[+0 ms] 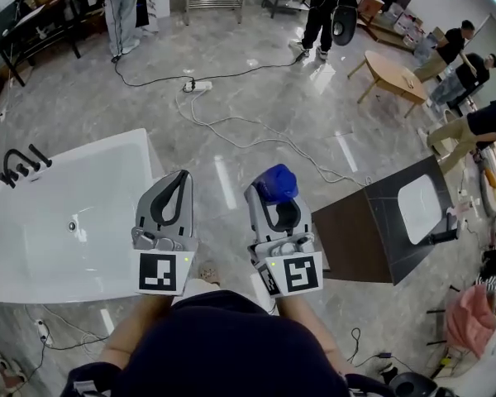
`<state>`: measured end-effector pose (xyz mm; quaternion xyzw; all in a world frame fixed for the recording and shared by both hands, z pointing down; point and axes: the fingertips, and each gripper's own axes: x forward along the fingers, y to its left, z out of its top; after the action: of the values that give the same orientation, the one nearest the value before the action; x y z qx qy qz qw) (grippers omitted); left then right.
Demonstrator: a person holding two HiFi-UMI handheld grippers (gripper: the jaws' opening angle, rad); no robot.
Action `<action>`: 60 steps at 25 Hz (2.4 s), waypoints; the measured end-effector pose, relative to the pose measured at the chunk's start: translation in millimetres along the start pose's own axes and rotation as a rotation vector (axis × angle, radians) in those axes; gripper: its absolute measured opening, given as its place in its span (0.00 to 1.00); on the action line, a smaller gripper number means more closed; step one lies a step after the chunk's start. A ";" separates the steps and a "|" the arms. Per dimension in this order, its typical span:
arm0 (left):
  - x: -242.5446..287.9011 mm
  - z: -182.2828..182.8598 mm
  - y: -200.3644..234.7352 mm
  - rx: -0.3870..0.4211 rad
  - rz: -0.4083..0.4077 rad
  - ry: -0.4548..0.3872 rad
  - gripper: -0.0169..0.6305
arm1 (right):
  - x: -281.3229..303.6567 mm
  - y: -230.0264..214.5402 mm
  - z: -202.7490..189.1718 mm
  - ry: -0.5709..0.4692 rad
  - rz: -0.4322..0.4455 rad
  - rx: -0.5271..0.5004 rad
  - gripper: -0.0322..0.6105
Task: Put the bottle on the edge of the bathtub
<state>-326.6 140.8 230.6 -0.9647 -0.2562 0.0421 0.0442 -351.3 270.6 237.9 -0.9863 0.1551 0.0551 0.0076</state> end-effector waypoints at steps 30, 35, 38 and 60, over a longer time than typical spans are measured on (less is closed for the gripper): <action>259.9 -20.6 194.6 -0.016 0.386 0.025 0.03 | 362.5 -117.1 -17.3 0.003 0.318 -0.003 0.30; 315.1 -26.2 210.7 -0.007 0.428 0.018 0.03 | 416.3 -146.8 -30.5 0.010 0.365 0.004 0.30; 338.0 -34.8 215.0 -0.003 0.445 0.030 0.03 | 437.8 -163.2 -41.8 0.017 0.376 0.018 0.30; 475.5 -53.5 355.3 -0.008 0.350 0.035 0.03 | 625.1 -171.3 -59.0 0.023 0.304 0.014 0.30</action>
<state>264.6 67.0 218.0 -0.9953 -0.0835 0.0315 0.0369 298.8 240.9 226.8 -0.9519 0.3032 0.0434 0.0043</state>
